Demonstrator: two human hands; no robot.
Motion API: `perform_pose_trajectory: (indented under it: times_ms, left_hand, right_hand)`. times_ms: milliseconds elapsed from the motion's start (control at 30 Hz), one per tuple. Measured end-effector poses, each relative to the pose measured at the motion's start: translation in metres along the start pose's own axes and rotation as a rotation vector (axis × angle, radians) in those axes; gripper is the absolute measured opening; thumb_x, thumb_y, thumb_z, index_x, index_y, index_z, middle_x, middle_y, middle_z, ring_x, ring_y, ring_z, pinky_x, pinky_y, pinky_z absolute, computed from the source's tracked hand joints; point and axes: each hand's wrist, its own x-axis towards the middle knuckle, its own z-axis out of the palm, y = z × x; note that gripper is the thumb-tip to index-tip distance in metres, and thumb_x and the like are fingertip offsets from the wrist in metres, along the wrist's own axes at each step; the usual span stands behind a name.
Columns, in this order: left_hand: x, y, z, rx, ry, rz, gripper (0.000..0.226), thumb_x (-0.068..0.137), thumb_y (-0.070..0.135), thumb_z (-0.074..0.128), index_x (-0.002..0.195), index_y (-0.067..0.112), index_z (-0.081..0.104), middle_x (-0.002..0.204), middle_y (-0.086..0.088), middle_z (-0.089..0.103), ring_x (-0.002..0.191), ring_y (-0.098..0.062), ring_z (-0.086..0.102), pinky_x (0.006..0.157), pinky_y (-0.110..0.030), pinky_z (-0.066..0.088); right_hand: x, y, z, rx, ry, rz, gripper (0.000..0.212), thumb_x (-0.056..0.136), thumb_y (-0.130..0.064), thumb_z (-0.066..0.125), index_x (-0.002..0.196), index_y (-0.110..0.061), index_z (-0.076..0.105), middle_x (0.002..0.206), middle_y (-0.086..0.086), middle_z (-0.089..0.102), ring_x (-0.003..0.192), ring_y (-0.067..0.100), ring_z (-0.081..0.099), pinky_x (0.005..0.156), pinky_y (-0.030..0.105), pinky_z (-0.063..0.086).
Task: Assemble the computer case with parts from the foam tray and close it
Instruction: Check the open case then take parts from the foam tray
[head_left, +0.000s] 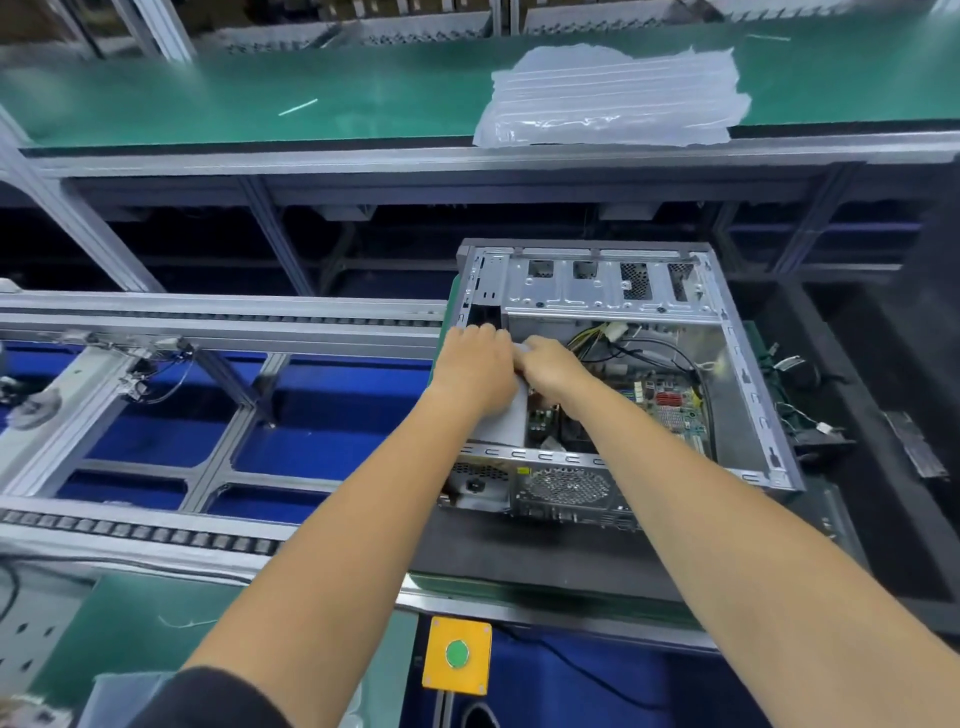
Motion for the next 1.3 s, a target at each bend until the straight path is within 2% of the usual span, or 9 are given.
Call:
perform_pose_trajectory:
  times_ms: [200, 300, 367, 433, 567, 733, 933, 1133, 1300]
  left_hand:
    - [0.009, -0.005, 0.002, 0.257, 0.049, 0.118, 0.028, 0.094, 0.022, 0.034, 0.113, 0.010, 0.050, 0.106, -0.007, 0.057, 0.100, -0.023, 0.056, 0.110, -0.038, 0.024]
    - [0.021, -0.002, 0.001, 0.301, 0.012, 0.148, 0.027, 0.093, 0.020, 0.038, 0.112, 0.010, 0.054, 0.108, -0.007, 0.060, 0.098, -0.024, 0.057, 0.084, -0.033, 0.040]
    - [0.030, -0.002, -0.002, 0.221, -0.023, 0.129, 0.024, 0.091, 0.016, 0.041, 0.108, 0.010, 0.057, 0.106, -0.008, 0.062, 0.094, -0.026, 0.059, 0.071, -0.032, 0.040]
    - [0.038, 0.000, 0.000, 0.021, 0.000, 0.048, 0.022, 0.089, 0.011, 0.043, 0.107, 0.008, 0.056, 0.106, -0.010, 0.063, 0.091, -0.028, 0.059, 0.067, -0.032, 0.037]
    - [0.040, 0.021, 0.020, -0.361, 0.033, -0.074, 0.016, 0.091, 0.015, 0.037, 0.100, 0.008, 0.047, 0.104, -0.015, 0.062, 0.088, -0.032, 0.054, 0.076, -0.038, 0.031]
    - [0.040, 0.028, 0.038, -0.232, 0.122, -0.066, 0.021, 0.080, 0.036, 0.043, 0.081, 0.015, 0.049, 0.087, -0.006, 0.063, 0.081, -0.026, 0.048, 0.075, -0.038, 0.026]
    - [0.046, 0.025, 0.038, -0.303, 0.123, -0.076, 0.012, 0.074, 0.026, 0.047, 0.066, 0.018, 0.043, 0.066, 0.002, 0.051, 0.069, -0.023, 0.045, 0.072, -0.036, 0.027]
    - [0.052, 0.025, 0.038, -0.391, 0.114, -0.017, 0.023, 0.073, 0.019, 0.049, 0.056, 0.019, 0.033, 0.055, 0.004, 0.037, 0.062, -0.022, 0.038, 0.074, -0.035, 0.031]
    - [0.054, 0.023, 0.035, -0.424, 0.111, -0.050, 0.025, 0.072, 0.016, 0.050, 0.055, 0.018, 0.032, 0.053, 0.003, 0.037, 0.059, -0.021, 0.036, 0.069, -0.033, 0.029]
  right_hand:
    - [0.000, 0.006, 0.001, 0.005, 0.020, -0.074, 0.033, 0.101, -0.032, 0.043, 0.073, -0.016, 0.037, 0.074, 0.001, 0.040, 0.065, 0.016, 0.033, 0.060, 0.034, 0.026]
    - [0.003, 0.009, 0.002, -0.014, 0.031, -0.091, 0.026, 0.101, -0.025, 0.042, 0.080, -0.010, 0.044, 0.080, 0.006, 0.047, 0.069, 0.018, 0.037, 0.060, 0.034, 0.028]
    - [0.006, 0.007, 0.001, -0.018, 0.040, -0.105, 0.028, 0.102, -0.023, 0.042, 0.095, 0.001, 0.054, 0.091, 0.015, 0.057, 0.079, 0.024, 0.047, 0.066, 0.038, 0.036]
    - [0.011, 0.007, -0.003, 0.041, 0.023, -0.097, 0.035, 0.104, -0.028, 0.042, 0.087, 0.000, 0.055, 0.080, 0.013, 0.056, 0.072, 0.024, 0.048, 0.062, 0.035, 0.039]
    - [0.027, 0.012, -0.012, 0.384, -0.045, 0.178, 0.024, 0.102, -0.017, 0.046, 0.092, 0.000, 0.059, 0.060, 0.011, 0.058, 0.051, 0.023, 0.057, 0.049, 0.026, 0.048]
    - [0.038, 0.024, -0.014, 0.241, 0.119, 0.102, 0.036, 0.094, -0.007, 0.050, 0.058, -0.010, 0.050, 0.060, 0.005, 0.053, 0.060, 0.020, 0.047, 0.056, 0.025, 0.037]
    - [0.045, 0.028, -0.013, 0.023, 0.114, -0.012, 0.047, 0.095, -0.013, 0.051, 0.051, -0.015, 0.033, 0.055, 0.004, 0.033, 0.052, 0.015, 0.027, 0.049, 0.030, 0.020]
    - [0.045, 0.032, -0.015, 0.061, 0.099, 0.000, 0.042, 0.090, -0.006, 0.048, 0.051, -0.015, 0.033, 0.054, 0.002, 0.034, 0.053, 0.015, 0.028, 0.050, 0.030, 0.019]
    - [0.043, 0.029, -0.014, 0.187, 0.048, 0.051, 0.037, 0.097, -0.025, 0.048, 0.062, -0.013, 0.047, 0.067, 0.010, 0.052, 0.067, 0.021, 0.048, 0.067, 0.032, 0.037]
